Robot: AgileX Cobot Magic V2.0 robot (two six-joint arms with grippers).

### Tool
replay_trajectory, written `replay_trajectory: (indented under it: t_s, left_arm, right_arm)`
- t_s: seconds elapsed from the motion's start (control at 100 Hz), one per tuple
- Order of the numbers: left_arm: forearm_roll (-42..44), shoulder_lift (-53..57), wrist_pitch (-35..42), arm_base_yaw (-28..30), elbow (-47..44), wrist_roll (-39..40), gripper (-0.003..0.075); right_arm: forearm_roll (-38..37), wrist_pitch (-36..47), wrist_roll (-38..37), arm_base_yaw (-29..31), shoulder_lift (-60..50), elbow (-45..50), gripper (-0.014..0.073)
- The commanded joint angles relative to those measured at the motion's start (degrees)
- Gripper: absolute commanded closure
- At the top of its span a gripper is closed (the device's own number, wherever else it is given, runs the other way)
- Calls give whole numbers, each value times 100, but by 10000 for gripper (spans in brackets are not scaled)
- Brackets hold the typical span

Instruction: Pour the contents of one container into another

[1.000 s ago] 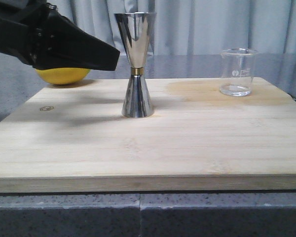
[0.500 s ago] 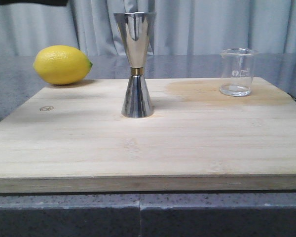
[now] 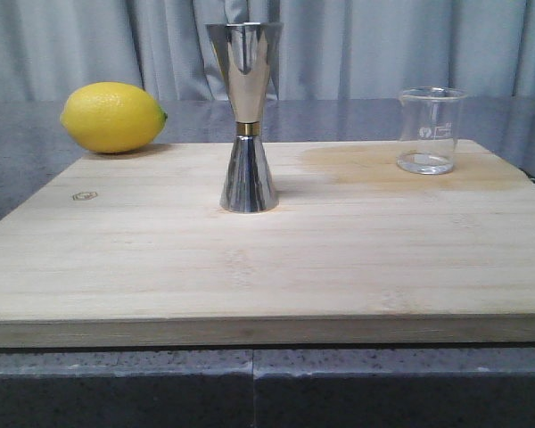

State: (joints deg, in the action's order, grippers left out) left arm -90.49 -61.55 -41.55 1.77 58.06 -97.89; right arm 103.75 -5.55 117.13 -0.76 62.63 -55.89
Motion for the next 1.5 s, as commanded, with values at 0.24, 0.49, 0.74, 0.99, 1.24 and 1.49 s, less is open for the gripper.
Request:
replay_trajectory:
  t_s: [0.24, 0.49, 0.74, 0.99, 1.24, 1.49]
  left_arm:
    - [473, 1370, 2116, 26, -134, 1203, 348]
    - [1039, 2789, 2807, 26, -1558, 1818, 351]
    - [609, 4518, 3134, 26, -3357, 1831, 354]
    - [522, 5941, 3134, 26, -4806, 1831, 440]
    - [385, 6295, 3039, 26, -5213, 1839, 633]
    - [547, 6295, 3143, 26, -5242, 1828, 738]
  right_arm:
    - [260, 1246, 120, 20, -1200, -241, 74]
    - [260, 1599, 431, 20, -2415, 319, 74]
    - [260, 1545, 470, 20, -3986, 1745, 120]
    - [260, 1362, 470, 20, -5554, 3333, 221]
    - [260, 1294, 422, 20, -6395, 4085, 483]
    - [260, 1328, 422, 20, -6394, 4400, 665]
